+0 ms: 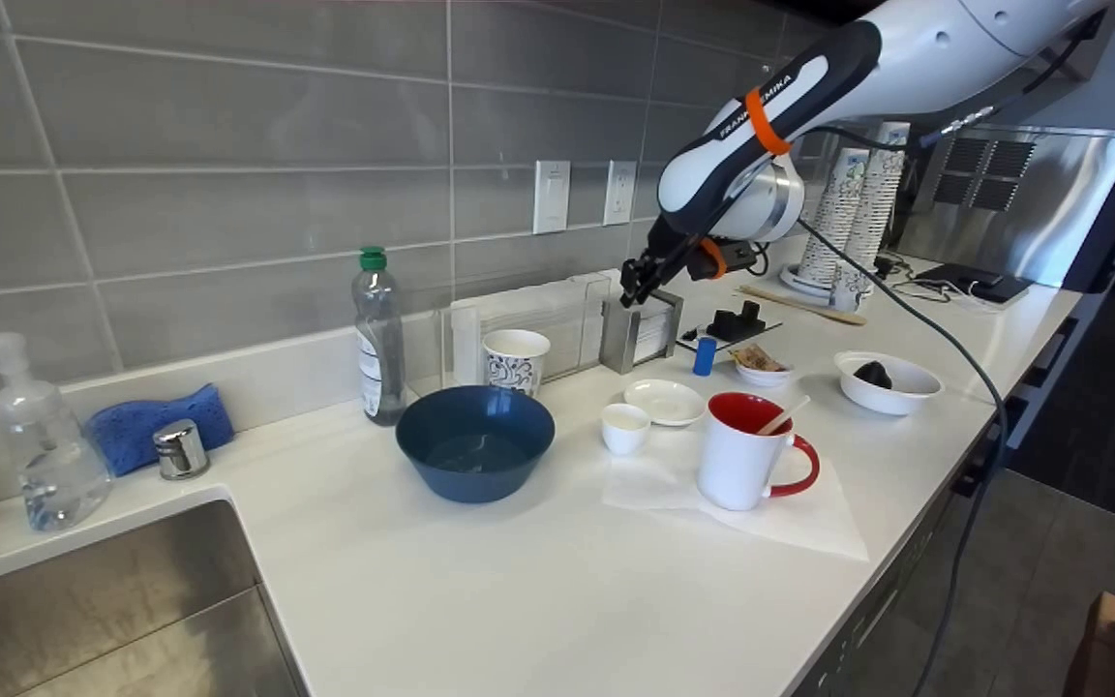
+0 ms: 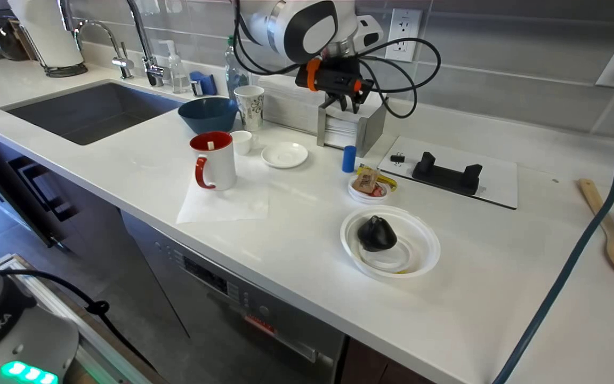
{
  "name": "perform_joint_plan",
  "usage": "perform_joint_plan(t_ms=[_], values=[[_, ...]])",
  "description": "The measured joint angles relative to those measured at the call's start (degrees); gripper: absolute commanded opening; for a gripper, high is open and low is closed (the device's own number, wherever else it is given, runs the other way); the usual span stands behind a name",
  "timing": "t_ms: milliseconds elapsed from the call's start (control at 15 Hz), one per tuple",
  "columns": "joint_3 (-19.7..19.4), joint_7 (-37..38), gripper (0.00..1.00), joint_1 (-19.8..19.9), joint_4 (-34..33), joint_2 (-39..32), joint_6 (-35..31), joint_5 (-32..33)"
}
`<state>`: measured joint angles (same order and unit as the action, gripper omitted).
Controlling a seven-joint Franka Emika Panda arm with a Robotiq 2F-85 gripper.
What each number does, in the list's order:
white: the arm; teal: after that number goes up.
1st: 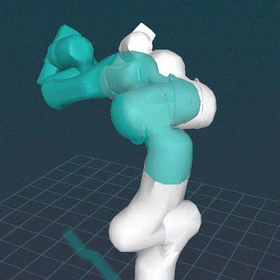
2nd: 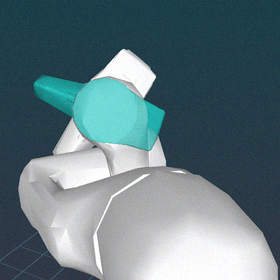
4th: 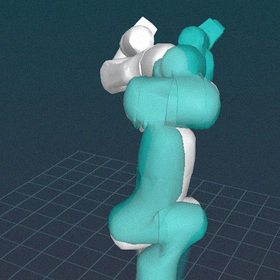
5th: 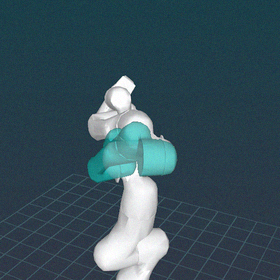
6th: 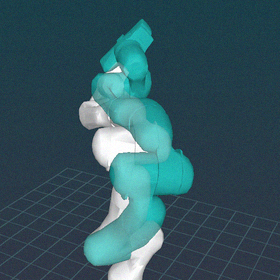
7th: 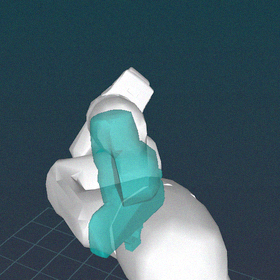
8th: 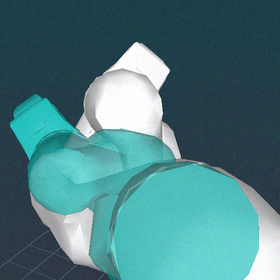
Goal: Pick up one napkin from the napkin holder and put it on the empty white plate
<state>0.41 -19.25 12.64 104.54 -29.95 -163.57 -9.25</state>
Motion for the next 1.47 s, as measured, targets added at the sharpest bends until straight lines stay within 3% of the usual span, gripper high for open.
perform_joint_plan(t_ms=[333, 667, 733, 1133, 1467], values=[[0.0, 0.1, 0.36, 0.0, 0.0, -0.1, 0.0, 0.8], [0.0, 0.2, 0.27, 0.0, 0.0, -0.3, 0.0, 1.4], [0.0, 0.3, 0.2, 0.0, 0.0, -0.3, 0.0, 1.5], [0.0, 0.4, 0.13, -0.1, -0.1, -0.3, 0.0, 1.6], [0.0, 0.5, 0.13, -0.1, -0.2, -0.3, 0.0, 1.6]])
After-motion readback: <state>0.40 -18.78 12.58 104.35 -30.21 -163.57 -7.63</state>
